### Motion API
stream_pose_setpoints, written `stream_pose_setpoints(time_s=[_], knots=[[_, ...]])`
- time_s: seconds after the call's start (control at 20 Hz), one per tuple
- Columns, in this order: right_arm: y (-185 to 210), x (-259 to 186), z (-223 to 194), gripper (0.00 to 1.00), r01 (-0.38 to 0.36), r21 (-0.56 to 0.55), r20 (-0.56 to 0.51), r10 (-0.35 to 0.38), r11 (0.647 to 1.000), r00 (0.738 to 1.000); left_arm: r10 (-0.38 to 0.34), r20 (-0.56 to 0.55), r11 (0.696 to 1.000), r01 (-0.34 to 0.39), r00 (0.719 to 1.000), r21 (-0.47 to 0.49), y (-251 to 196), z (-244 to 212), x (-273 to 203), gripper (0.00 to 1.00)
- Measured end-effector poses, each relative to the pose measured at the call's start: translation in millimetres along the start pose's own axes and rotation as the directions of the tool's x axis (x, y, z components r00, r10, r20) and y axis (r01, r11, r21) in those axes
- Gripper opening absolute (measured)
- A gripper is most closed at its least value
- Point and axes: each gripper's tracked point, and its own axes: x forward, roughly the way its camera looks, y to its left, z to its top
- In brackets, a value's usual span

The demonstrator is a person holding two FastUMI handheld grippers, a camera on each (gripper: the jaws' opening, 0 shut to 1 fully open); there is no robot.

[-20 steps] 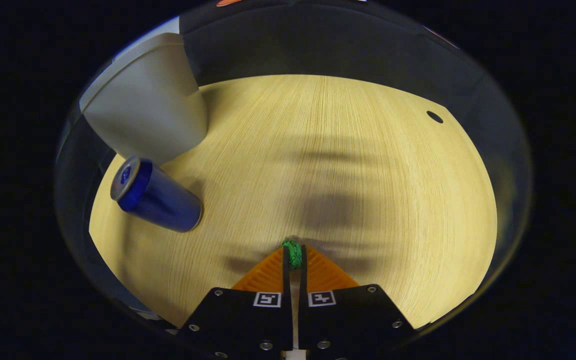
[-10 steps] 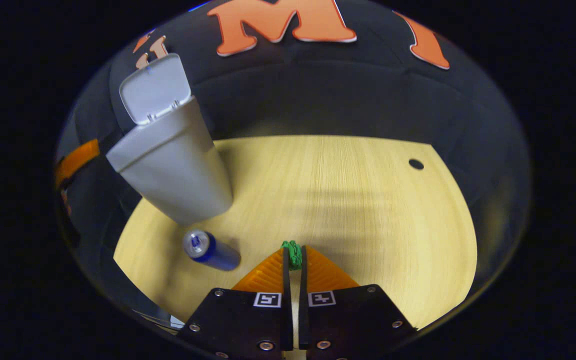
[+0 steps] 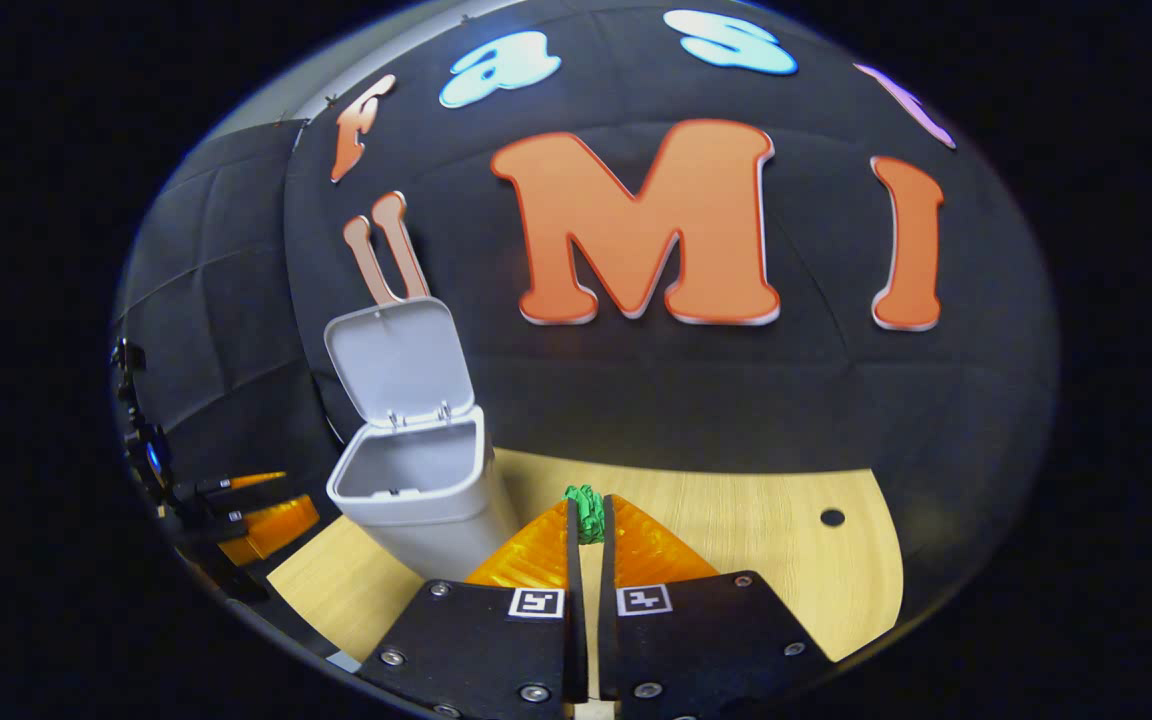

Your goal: Press the lid of the desktop garbage bin to open it, pick up the crumpled paper on the desktop and throw it into the bin, then pick up the pop can on the desktop and drop it into the bin, and finally close the garbage bin lid.

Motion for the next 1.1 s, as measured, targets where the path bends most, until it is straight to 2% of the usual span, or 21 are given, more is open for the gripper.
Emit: stream_pose_setpoints(time_s=[0.25, 0.4, 0.85, 1.1], knots=[[46.5, 29.9, 54.2, 0.04, -0.079, -0.064, 0.087, 0.085, 0.995, 0.993, 0.037, 0.001, 0.999, -0.037, 0.999, -0.021, 19.6, -2.1, -12.1, 0.95], [87.2, 48.0, 65.5, 0.04, -0.144, -0.089, 0.094, 0.152, 0.986, 0.984, 0.069, 0.002, 0.997, -0.069, 0.998, -0.031, 37.4, -1.7, -18.4, 0.95], [185.2, 103.8, 40.3, 0.05, -0.276, -0.187, -0.01, 0.279, 0.943, 0.96, 0.162, -0.007, 0.985, -0.162, 0.987, -0.056, 88.8, -9.7, -36.8, 0.95], [208.0, 132.2, 8.4, 0.04, -0.281, -0.222, -0.112, 0.262, 0.934, 0.958, 0.202, -0.014, 0.977, -0.203, 0.979, -0.067, 111.8, -13.0, -46.1, 0.95]])
